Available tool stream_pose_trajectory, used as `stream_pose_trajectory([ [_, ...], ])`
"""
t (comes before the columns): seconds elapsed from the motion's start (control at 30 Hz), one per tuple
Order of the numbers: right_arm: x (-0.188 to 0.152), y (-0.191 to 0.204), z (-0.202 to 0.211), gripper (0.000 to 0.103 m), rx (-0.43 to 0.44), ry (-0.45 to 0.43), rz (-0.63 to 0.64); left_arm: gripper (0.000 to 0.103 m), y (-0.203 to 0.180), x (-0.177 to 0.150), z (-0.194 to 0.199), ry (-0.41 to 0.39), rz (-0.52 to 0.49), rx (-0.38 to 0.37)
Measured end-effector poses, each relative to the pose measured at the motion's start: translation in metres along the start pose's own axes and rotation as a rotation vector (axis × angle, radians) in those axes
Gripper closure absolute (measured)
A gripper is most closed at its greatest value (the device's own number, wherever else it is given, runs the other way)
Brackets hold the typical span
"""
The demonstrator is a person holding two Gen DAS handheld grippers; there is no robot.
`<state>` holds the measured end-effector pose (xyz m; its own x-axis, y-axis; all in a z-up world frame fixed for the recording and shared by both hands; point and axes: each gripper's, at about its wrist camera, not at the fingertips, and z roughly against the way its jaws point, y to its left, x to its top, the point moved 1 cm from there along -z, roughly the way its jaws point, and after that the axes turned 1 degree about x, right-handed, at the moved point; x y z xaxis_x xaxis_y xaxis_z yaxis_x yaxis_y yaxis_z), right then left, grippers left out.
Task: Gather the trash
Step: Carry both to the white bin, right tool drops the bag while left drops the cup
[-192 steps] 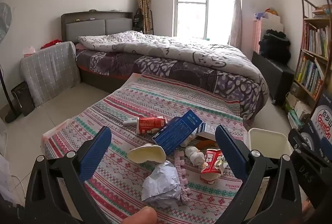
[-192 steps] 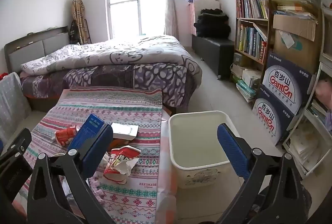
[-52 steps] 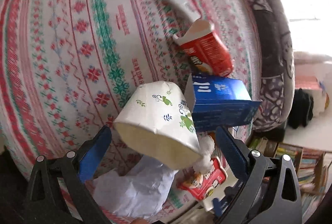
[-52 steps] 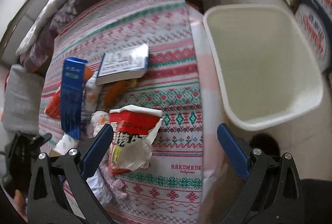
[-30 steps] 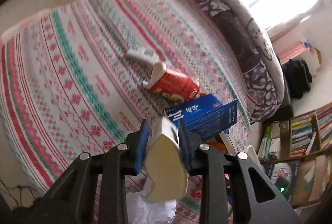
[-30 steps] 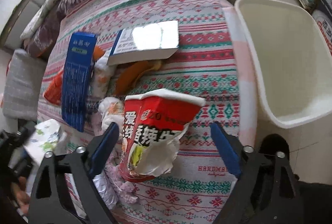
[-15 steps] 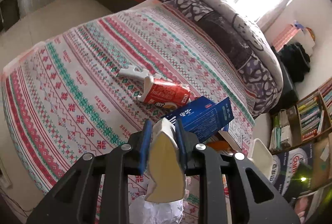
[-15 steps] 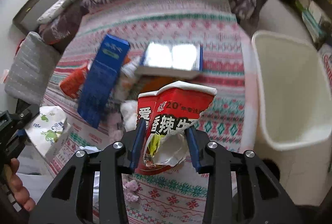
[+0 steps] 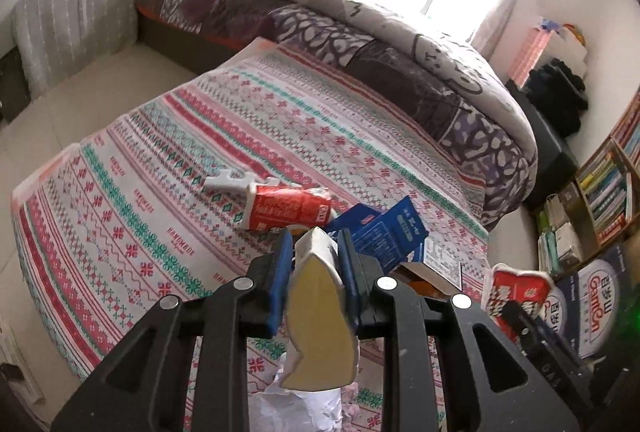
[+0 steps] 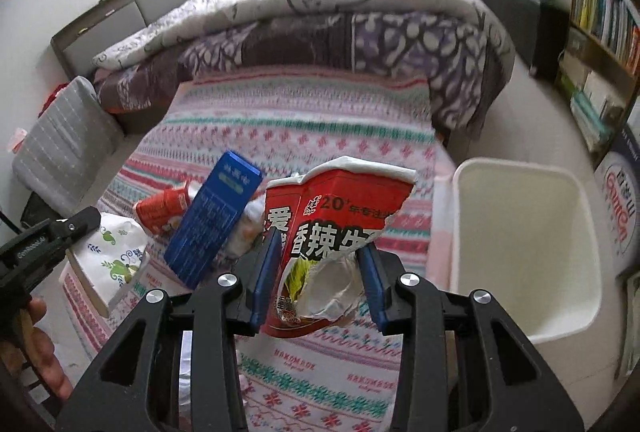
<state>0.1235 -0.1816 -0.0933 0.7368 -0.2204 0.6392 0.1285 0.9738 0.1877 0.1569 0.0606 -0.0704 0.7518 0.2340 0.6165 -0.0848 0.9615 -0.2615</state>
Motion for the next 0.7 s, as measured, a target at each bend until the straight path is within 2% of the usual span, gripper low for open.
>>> stream_pose_trajectory([
  [0.13,0.007,-0.010,0.009,0.066,-0.007,-0.038,-0.006,0.079,-0.012,-0.003,0.000,-0.015,-0.026,-0.003],
  [0.37,0.015,-0.034,0.028,0.066,-0.086,-0.116,0.000,0.079,-0.041,-0.011,0.000,-0.008,-0.064,-0.050],
  [0.7,0.022,-0.100,0.042,0.066,-0.215,-0.119,-0.090,0.079,-0.100,-0.033,0.009,0.016,-0.177,-0.127],
])
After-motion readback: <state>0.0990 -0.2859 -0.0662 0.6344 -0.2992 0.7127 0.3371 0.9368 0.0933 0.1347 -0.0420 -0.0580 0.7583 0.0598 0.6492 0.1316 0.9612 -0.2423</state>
